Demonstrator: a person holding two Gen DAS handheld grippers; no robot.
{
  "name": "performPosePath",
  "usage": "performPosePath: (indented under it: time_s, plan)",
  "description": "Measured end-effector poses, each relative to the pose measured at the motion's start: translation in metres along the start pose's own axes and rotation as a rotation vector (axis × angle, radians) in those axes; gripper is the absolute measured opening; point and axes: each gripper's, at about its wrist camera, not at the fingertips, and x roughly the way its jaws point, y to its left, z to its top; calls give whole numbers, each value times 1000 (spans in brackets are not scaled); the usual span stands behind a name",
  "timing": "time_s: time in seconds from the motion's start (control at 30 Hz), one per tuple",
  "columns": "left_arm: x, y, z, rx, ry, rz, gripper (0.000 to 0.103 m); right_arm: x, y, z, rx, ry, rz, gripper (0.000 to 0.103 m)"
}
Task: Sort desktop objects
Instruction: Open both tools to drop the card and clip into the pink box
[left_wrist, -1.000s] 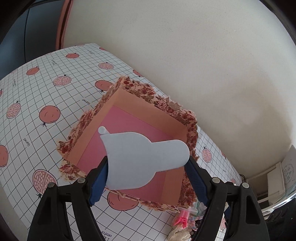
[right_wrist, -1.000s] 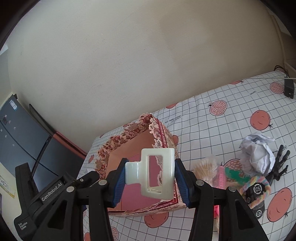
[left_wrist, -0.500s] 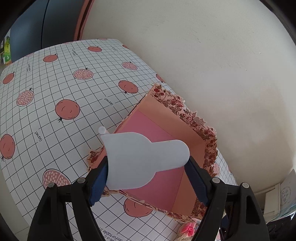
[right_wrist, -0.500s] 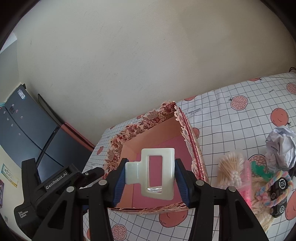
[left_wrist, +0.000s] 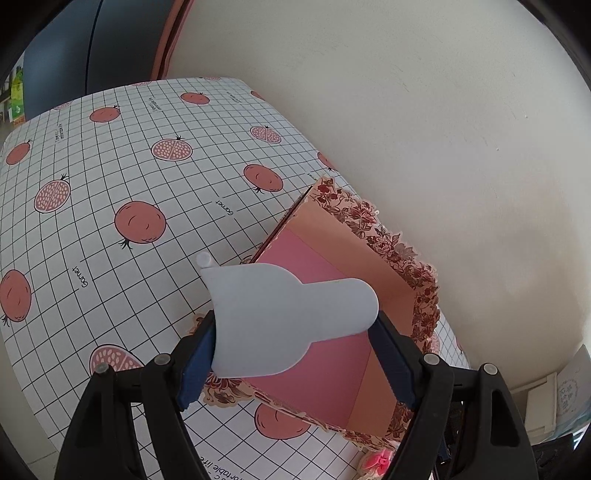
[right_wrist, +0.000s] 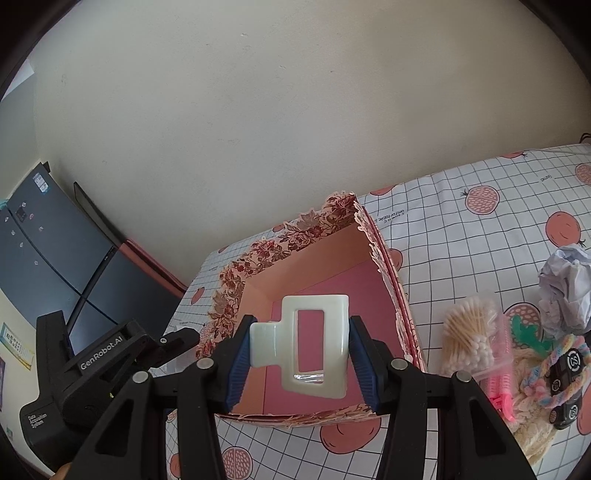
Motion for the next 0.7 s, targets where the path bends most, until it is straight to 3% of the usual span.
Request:
performPosePath:
  time_s: [0.17,0.33,0.7]
  plan:
    - [4,-3,-1,12,20,-4,81,3,-1,-1,-4,15,-27,55]
    - [11,-6,-4,14,57,4,81,0,-4,0,9,6,-37,63]
    - [9,-10,-3,29,51,-7,82,0,-3,-1,16,6,-56,64]
